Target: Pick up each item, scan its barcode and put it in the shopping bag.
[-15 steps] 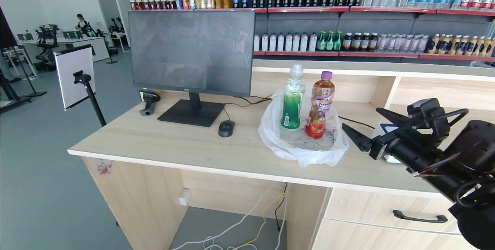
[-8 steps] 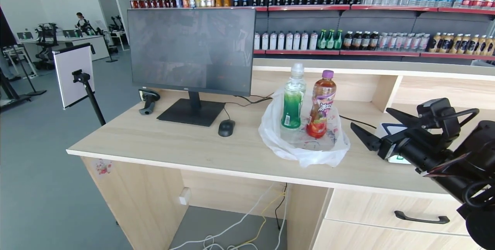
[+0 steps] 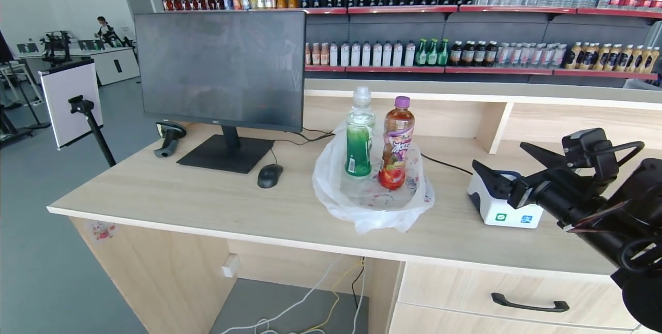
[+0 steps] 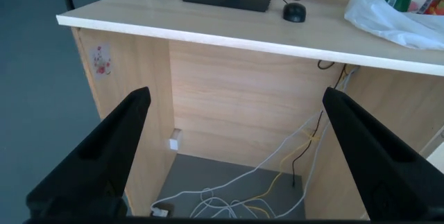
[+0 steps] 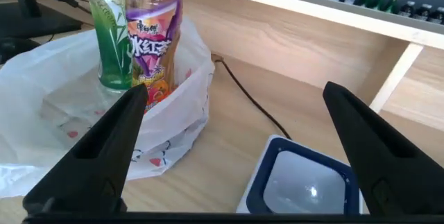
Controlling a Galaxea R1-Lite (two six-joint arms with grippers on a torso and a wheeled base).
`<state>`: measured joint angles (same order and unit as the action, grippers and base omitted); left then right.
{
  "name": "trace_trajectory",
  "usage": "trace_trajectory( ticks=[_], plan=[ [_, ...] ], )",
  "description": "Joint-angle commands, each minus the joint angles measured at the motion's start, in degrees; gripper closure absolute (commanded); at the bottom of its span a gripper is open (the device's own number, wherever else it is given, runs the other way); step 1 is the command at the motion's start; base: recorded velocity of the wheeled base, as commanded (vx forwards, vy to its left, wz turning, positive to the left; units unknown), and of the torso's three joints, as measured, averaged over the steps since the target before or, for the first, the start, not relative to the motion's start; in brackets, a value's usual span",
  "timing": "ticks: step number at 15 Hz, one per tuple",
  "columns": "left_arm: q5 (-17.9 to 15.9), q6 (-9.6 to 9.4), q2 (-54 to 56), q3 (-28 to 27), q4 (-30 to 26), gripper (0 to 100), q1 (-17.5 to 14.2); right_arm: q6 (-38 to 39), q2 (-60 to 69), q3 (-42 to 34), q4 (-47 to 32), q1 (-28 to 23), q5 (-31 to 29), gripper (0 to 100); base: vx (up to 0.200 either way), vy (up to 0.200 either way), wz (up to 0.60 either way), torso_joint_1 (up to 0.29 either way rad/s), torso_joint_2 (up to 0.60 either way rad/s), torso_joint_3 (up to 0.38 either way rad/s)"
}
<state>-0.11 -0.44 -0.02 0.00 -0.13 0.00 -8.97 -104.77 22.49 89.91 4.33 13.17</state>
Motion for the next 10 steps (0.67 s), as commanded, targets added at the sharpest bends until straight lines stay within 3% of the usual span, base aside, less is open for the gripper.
trace_trajectory(
  ticks=[1, 8, 10],
  plan=[
    [0.0, 0.0, 0.0, 0.0, 0.0, 0, 0.0, 0.4, -0.2, 0.0, 0.1, -0.8, 0.0, 0, 0.0, -0.2, 0.0, 0.012, 0.0, -0.007],
    [0.0, 0.09, 0.0, 0.0, 0.0, 0, 0.0, 0.4, 4.8, -3.0, 0.1, -0.6, 0.0, 0, 0.0, -0.2, -0.6, 0.005, 0.0, 0.003],
    [0.0, 0.0, 0.0, 0.0, 0.0, 0, 0.0, 0.4, 5.5, -3.6, 0.1, -0.6, 0.0, 0, 0.0, -0.2, 0.0, 0.005, 0.0, 0.002]
  ],
)
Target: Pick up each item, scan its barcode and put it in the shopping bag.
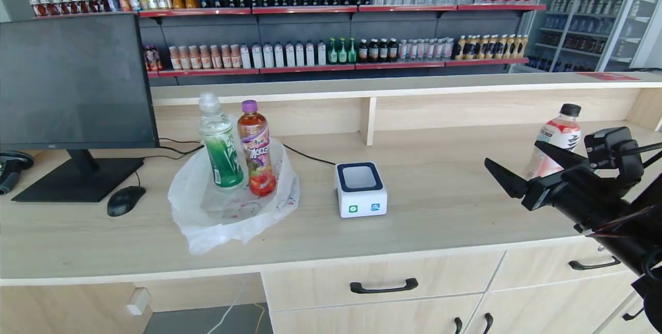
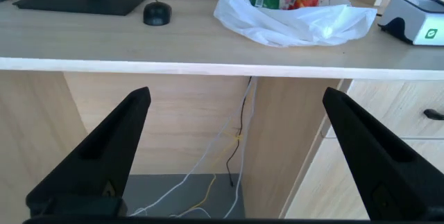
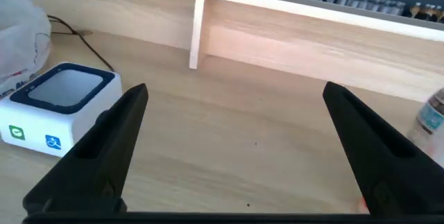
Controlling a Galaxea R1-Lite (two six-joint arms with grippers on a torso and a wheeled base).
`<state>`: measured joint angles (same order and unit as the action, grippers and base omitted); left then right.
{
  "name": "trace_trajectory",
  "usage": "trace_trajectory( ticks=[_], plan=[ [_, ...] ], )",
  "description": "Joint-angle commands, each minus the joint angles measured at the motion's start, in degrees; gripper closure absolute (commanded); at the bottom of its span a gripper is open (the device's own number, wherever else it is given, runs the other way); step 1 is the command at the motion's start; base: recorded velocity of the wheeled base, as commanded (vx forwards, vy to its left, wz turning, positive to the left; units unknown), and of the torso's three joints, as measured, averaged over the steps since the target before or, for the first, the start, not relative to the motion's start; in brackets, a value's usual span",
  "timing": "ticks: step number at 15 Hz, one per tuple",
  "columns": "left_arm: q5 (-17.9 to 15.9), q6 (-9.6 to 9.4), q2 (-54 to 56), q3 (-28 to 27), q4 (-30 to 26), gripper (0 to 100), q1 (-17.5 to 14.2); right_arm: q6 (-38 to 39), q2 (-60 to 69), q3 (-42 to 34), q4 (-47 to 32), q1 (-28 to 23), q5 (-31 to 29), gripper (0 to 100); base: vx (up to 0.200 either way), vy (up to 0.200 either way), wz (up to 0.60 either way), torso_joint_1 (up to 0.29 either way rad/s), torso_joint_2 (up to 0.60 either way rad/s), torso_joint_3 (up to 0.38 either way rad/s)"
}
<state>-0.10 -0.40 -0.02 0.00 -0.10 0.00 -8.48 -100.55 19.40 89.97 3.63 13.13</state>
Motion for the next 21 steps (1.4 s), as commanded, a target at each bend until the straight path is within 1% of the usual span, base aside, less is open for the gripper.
trace_trajectory(
  ticks=[1, 4, 7, 10, 11, 13, 14, 15, 16, 18, 20, 21],
  plan=[
    [0.0, 0.05, 0.0, 0.0, 0.0, 0, 0.0, 0.0, 1.3, -0.4, 0.0, 0.1, 0.1, 0, 0.0, -0.2, 0.0, 0.007, 0.0, 0.002],
    [0.0, 0.14, 0.0, 0.0, 0.0, 0, 0.0, -0.4, 1.3, 0.4, 0.0, -1.2, 0.1, 0, 0.0, -0.2, 0.0, -0.001, 0.0, 0.002],
    [0.0, 0.14, 0.0, 0.0, 0.0, 0, 0.0, -0.5, 1.5, -0.5, 0.0, -1.7, 0.1, 0, 0.0, -0.2, 0.0, 0.001, 0.0, 0.002],
    [0.0, 0.14, 0.0, 0.0, 0.0, 0, 0.0, -0.5, 1.9, -4.5, 0.0, -1.7, 0.1, 0, 0.0, -0.2, 0.0, 0.004, 0.01, 0.002],
    [0.0, 0.23, 0.0, -0.1, 0.0, 0, 0.0, -0.5, 1.8, -4.2, 0.0, -1.8, 0.1, 0, 0.0, -0.2, 0.0, -0.002, 0.0, 0.002],
    [0.0, 0.14, 0.0, 0.0, 0.0, 0, 0.0, -0.6, 1.4, -1.8, 0.0, -4.0, 0.1, 0, 0.0, -0.2, 0.0, 0.002, 0.0, 0.002],
    [0.0, 0.14, 0.0, 0.0, 0.0, 0, 0.0, -1.1, 1.3, -1.9, 0.0, -4.7, 0.1, 0, 0.0, -0.2, 0.0, 0.002, 0.0, -0.007],
    [0.0, 0.14, 0.0, 0.0, 0.0, 0, 0.0, -1.1, 1.5, -2.2, 0.0, -4.7, 0.1, 0, 0.2, -0.2, 0.0, 0.017, 0.0, 0.007],
    [0.0, 0.14, 0.0, 0.0, 0.0, 0, 0.0, -1.1, 1.7, -2.7, 0.0, -4.7, 0.1, 0, 0.2, 0.0, 0.0, 0.002, 0.0, 0.002],
    [0.0, 0.14, 0.0, 0.0, 0.1, 0, 0.0, -1.2, 1.8, -2.9, 0.0, -4.2, 0.1, 0, 0.2, 0.0, 0.6, -0.005, 0.0, 0.007],
    [0.0, 0.14, 0.0, 0.0, 0.1, 0, 0.0, -1.2, 1.6, -2.4, 0.0, -4.2, 0.1, 0, 0.2, -0.2, 0.6, 0.002, 0.0, 0.002],
    [0.0, 0.14, 0.0, 0.0, 0.1, 0, 0.0, -1.2, 1.6, -2.6, 0.0, -4.3, 0.1, 0, 0.0, 0.0, 0.6, 0.017, 0.0, 0.002]
  ],
)
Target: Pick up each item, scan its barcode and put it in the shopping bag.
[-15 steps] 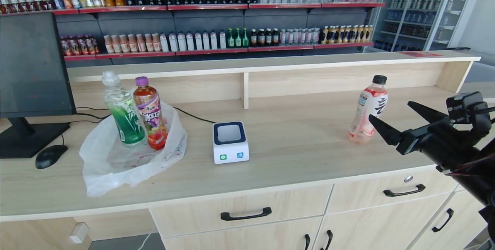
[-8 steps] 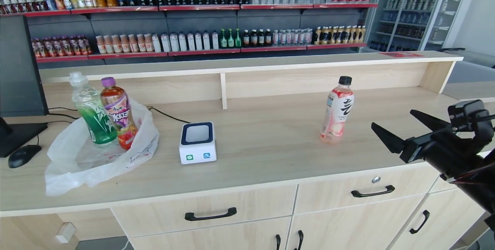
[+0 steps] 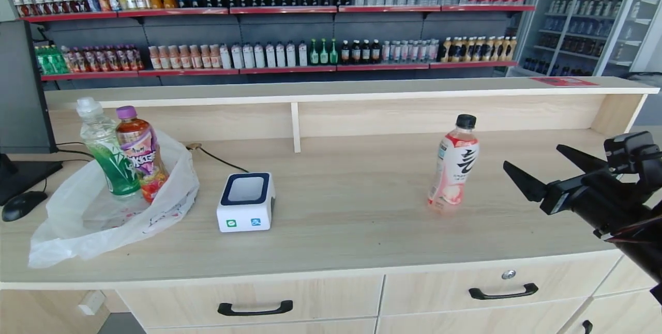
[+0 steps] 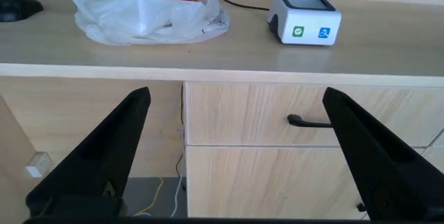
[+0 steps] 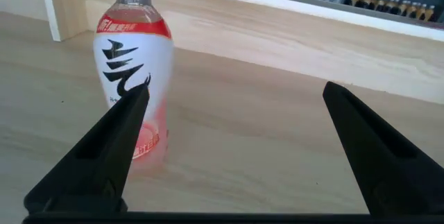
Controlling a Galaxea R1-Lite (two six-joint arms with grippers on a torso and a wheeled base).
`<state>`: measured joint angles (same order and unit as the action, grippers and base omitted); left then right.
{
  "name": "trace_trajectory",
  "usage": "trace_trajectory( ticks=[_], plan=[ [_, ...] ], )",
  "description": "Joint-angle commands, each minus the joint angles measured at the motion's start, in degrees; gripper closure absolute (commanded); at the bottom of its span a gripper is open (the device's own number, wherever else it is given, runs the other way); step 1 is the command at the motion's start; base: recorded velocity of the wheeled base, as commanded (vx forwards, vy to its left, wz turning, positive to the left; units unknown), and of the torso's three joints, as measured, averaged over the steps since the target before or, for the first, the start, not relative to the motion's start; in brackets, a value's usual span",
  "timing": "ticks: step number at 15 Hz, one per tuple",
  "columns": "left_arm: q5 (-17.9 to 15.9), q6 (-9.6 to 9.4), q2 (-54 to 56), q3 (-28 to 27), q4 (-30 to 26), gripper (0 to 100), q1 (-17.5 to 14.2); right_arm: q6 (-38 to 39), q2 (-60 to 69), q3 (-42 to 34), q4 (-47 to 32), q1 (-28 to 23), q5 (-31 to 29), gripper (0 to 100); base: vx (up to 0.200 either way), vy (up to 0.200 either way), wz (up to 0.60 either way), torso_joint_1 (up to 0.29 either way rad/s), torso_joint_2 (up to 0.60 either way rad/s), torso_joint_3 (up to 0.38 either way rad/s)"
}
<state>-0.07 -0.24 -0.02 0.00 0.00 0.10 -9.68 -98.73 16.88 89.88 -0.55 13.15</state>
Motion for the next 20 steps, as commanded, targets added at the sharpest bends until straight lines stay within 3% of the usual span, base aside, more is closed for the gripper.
trace_trajectory(
  ticks=[1, 13, 16, 18, 20],
  plan=[
    [0.0, -0.02, 0.0, 0.0, 0.0, 0, -0.1, 0.0, -0.2, -0.2, 0.1, -0.2, 0.0, 0, 0.0, 0.0, 0.0, 0.0, 0.0, 0.0],
    [0.0, -0.02, 0.0, 0.0, 0.0, 0, -0.1, 0.0, 1.8, -4.0, 0.1, -1.5, 0.0, 0, 0.0, 0.0, 0.0, 0.0, 0.0, 0.0],
    [0.0, -0.02, 0.0, 0.0, 0.0, 0, -0.1, 0.2, 2.8, -7.0, 0.1, 0.8, 0.0, 0, 0.0, 0.0, 0.0, 0.0, 0.0, 0.0],
    [0.0, -0.02, 0.0, 0.0, 0.0, 0, -0.1, 0.2, 3.8, -9.9, 0.1, 6.4, -0.1, 0, 0.0, 0.0, 0.0, 0.0, 0.0, 0.0],
    [0.0, -0.02, 0.0, 0.0, 0.0, 0, -0.1, 0.5, 3.4, -9.9, 0.1, 7.2, -0.1, 0, 0.0, 0.0, 0.0, 0.0, 0.0, 0.0]
  ],
)
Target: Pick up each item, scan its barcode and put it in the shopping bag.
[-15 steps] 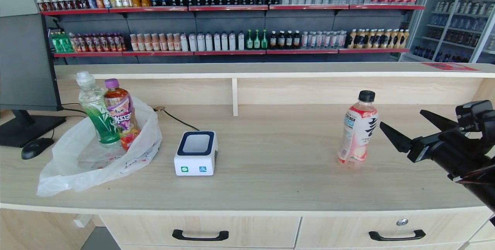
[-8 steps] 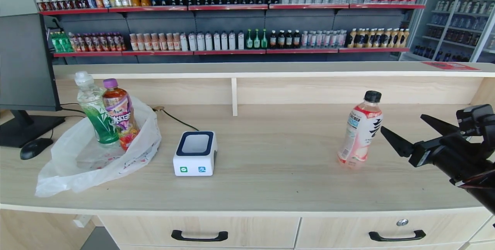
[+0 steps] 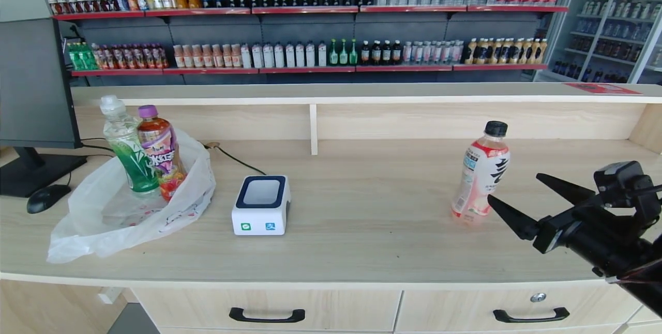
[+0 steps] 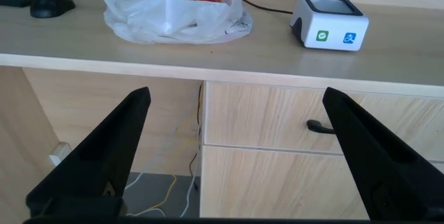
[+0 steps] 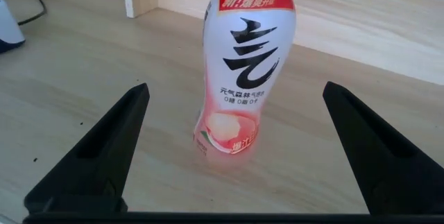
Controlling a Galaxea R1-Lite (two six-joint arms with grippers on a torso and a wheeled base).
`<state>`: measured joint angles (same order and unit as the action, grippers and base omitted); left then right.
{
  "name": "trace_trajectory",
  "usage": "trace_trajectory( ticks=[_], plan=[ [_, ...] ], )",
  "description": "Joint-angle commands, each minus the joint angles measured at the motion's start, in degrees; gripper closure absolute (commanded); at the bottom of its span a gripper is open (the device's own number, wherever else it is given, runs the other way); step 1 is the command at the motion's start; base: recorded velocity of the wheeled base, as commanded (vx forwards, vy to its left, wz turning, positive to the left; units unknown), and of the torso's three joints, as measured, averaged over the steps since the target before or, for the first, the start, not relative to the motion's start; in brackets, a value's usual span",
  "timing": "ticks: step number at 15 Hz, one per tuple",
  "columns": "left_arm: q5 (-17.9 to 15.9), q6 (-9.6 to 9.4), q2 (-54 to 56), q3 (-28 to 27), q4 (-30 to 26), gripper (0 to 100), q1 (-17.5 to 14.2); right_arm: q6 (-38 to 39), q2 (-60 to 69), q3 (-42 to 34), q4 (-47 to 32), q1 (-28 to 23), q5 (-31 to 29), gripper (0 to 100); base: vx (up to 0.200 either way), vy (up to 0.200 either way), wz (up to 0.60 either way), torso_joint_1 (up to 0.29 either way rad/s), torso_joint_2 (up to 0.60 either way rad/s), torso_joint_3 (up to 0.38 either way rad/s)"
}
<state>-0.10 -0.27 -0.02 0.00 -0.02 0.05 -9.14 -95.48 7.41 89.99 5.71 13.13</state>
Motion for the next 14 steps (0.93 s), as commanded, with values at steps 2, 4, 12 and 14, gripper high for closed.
trace_trajectory(
  ticks=[2, 4, 12, 14],
  plan=[
    [0.0, 0.0, 0.0, 0.0, 0.0, 0, 0.0, 1.5, -1.5, 0.1, 0.0, 2.5, 0.1, 0, 0.0, 0.0, 0.0, 0.0, 0.0, 0.0],
    [0.0, 0.09, 0.0, 0.0, 0.0, 0, 0.0, 8.9, -0.6, -0.3, 0.0, 4.4, -0.6, 0, 0.0, 0.0, 0.0, 0.0, 0.0, 0.0],
    [0.0, 0.09, 0.0, 0.0, 0.1, 0, 0.0, 10.9, -8.4, 5.5, 0.0, 4.5, -6.9, 0, 0.0, 0.0, 0.0, 0.0, 0.0, 0.0],
    [0.0, 0.0, 0.0, 0.0, 0.1, 0, 0.0, 11.0, -10.0, 5.1, 0.0, 4.7, -6.9, 0, 0.0, 0.0, 0.0, 0.0, 0.0, 0.0]
  ],
)
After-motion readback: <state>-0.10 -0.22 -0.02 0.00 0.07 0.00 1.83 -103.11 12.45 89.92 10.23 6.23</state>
